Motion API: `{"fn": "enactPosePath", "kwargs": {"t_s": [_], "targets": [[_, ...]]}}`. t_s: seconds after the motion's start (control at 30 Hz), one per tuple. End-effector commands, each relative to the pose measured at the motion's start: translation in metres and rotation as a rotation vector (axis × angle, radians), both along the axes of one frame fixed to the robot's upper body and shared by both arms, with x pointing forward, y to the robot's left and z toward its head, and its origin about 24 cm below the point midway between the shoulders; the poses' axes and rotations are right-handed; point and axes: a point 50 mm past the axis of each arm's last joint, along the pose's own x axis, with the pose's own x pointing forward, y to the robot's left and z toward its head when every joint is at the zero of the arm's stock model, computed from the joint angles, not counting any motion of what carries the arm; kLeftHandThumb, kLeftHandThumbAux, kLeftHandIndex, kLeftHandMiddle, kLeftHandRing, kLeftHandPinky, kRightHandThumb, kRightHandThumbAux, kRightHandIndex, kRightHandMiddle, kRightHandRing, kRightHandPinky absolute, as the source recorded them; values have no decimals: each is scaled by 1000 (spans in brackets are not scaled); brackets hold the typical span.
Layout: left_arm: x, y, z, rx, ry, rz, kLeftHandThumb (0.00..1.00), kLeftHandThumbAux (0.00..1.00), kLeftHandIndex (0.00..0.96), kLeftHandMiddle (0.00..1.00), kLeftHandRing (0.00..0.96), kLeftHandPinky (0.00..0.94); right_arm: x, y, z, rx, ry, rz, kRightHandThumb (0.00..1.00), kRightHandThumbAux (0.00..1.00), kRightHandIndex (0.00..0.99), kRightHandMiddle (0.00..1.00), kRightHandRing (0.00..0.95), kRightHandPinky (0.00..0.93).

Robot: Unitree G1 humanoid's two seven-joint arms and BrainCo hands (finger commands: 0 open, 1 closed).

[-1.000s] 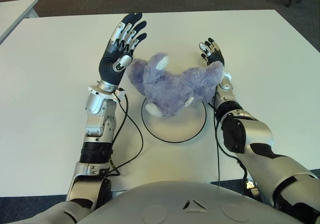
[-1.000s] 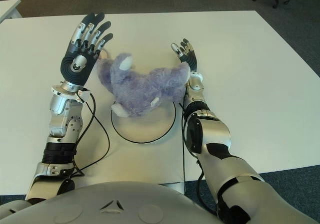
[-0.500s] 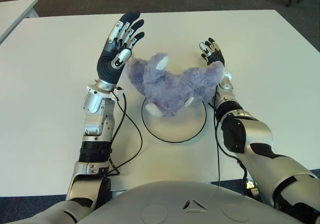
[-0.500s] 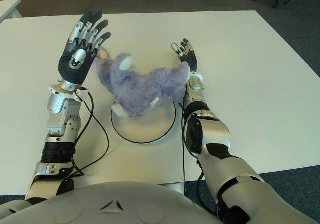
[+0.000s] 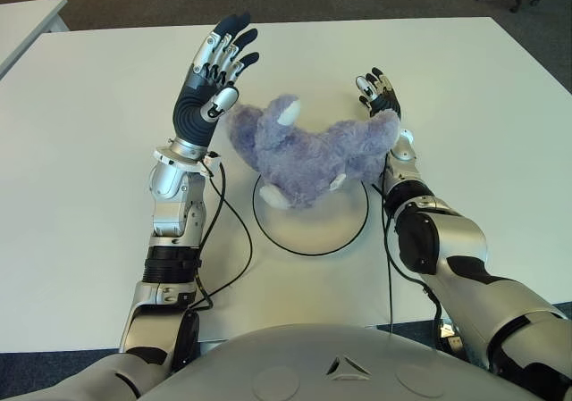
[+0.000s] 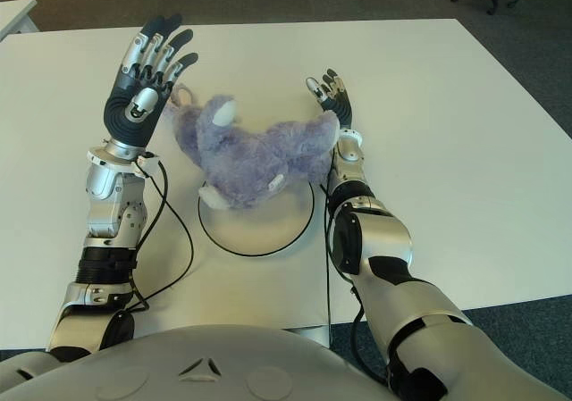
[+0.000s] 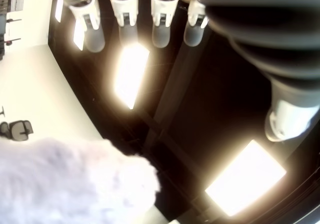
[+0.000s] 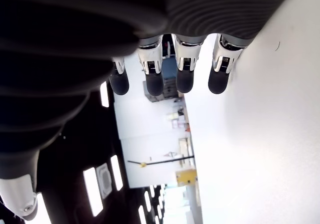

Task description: Put the doll into the plate.

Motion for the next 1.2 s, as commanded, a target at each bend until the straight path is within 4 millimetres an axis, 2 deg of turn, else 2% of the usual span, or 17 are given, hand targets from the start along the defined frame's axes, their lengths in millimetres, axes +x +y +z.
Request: {"fn": "enactPosePath", "kwargs": {"t_s": [0.03,0.33,1.0,1.2], "targets": [[3,9,-2,44,1,79,186,478,0,37,53,74,-20,1,-41,31,170,-9,69,598,17,42,41,61],[6,16,-5,63,10,122,195,451,0,27,46,95,-20,1,-41,29,171,-10,71,591,17,40,39,62],[11,26,-6,43,31,191,219,535,0,53,87,158,-19,1,-40,24,169,-13,68,600,18,43,41,59],[13,28,-6,28,27,193,229,530,0,58,87,128,-19,0,-40,22,168,-13,68,602,16,44,42,60]]}}
